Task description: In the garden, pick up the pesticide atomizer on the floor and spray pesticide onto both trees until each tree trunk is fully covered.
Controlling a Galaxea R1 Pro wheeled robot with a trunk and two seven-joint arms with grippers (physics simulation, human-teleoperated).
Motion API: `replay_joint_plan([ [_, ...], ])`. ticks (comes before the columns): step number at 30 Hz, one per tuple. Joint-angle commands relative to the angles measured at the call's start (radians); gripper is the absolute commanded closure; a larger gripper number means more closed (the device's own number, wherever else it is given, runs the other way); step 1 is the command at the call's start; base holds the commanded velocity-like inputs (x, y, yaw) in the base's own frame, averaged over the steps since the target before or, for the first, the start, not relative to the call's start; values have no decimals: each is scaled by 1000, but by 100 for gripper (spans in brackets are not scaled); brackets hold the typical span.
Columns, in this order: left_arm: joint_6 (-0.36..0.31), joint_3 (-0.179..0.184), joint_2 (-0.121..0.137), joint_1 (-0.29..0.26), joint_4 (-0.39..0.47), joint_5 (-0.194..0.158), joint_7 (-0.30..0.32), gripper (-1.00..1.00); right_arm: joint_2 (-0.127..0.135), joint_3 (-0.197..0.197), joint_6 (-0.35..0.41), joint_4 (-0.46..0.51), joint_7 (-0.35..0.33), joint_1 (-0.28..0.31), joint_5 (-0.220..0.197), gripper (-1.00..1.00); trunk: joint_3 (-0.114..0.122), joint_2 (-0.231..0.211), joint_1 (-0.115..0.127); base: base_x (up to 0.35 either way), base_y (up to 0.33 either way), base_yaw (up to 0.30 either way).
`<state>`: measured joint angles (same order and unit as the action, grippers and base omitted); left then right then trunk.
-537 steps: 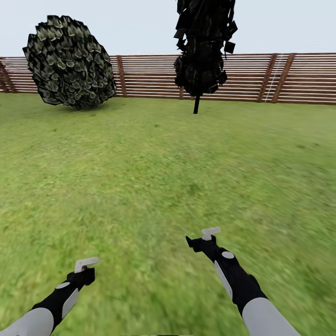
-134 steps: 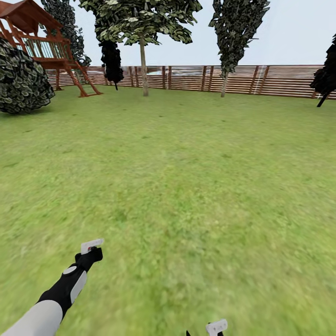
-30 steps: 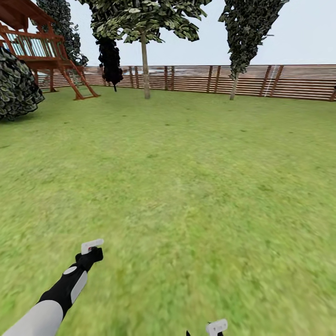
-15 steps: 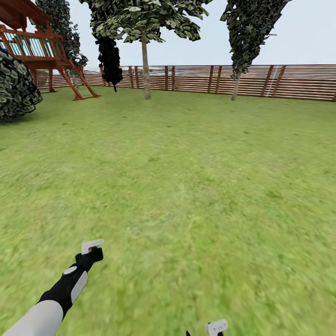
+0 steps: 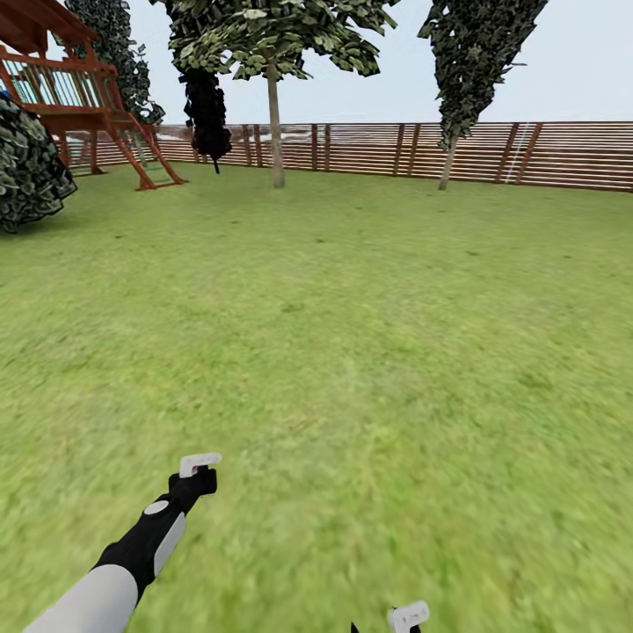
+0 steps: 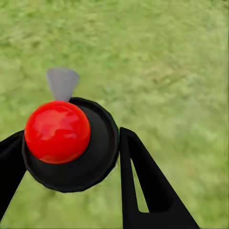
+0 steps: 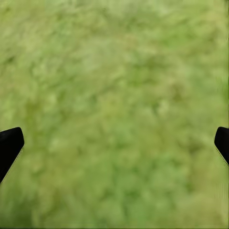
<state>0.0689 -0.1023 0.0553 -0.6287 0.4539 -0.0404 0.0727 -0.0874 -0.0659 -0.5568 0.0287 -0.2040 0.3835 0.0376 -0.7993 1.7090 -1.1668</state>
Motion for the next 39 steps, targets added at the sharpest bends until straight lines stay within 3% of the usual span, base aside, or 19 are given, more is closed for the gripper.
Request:
replay_joint_plan([
  [1, 0, 1, 0, 0, 0, -1, -1, 100, 0, 0, 0, 0, 0, 0, 0, -100, 0, 0, 0, 338, 105, 0],
  [39, 3, -1, 0, 1, -1, -5, -14, 100, 0, 0, 0, 0, 0, 0, 0, -100, 0, 0, 0, 338, 79, 0],
])
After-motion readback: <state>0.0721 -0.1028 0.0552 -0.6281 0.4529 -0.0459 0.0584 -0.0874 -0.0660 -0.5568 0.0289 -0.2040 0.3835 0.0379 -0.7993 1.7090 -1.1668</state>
